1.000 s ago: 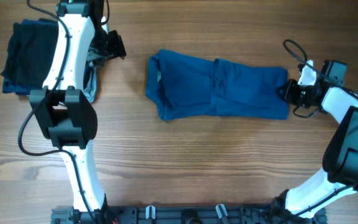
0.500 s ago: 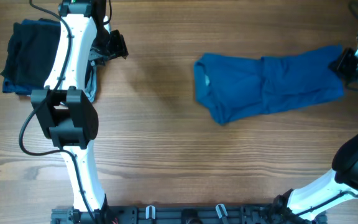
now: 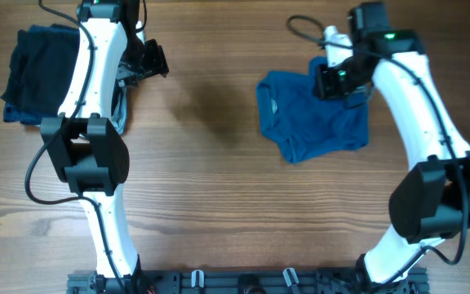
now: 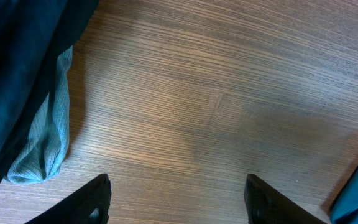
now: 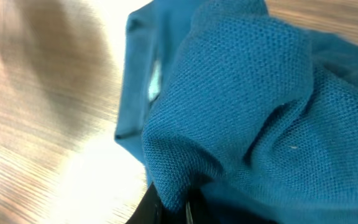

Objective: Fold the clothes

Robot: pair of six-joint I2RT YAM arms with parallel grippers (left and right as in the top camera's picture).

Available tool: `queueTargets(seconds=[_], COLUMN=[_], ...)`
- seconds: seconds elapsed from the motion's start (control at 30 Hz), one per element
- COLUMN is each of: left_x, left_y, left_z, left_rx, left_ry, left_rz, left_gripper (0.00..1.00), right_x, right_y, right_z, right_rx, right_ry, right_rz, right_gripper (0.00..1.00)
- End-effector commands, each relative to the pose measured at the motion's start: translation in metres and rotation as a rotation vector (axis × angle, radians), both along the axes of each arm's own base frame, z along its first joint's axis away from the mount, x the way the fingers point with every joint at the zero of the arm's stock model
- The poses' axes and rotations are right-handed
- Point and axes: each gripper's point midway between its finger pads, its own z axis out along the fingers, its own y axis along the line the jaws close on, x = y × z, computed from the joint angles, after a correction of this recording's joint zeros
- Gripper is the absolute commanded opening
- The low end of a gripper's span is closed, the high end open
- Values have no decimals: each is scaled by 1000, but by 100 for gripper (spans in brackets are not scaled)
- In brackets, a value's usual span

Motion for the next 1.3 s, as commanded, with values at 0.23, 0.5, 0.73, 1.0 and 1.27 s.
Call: queueTargets(seconds=[0.23,0.5,0.73,1.0,1.27], left_x=[1,0,6,-17,-11], left_y=[-3,-3,-67,-248,-298], left_z=[2,3,38,48,-35], left_rx=[5,5,-287,-447,-450], left_ry=[-7,-6,-106,-228,-176], left_rz=[-7,-7,-139,-516,-559], left_gripper=[69,68,39,4,4], right_x=[7,10,45,23,43], right_y=[62,76,20,-86,-80], right_z=[-74,-69,66,5,-63], right_rx=[22,79,173,199,258], right_ry=[34,22,-212,-68,-159], right_rz=[-9,6,21,-191,-191], right_gripper=[5,55,75,4,4])
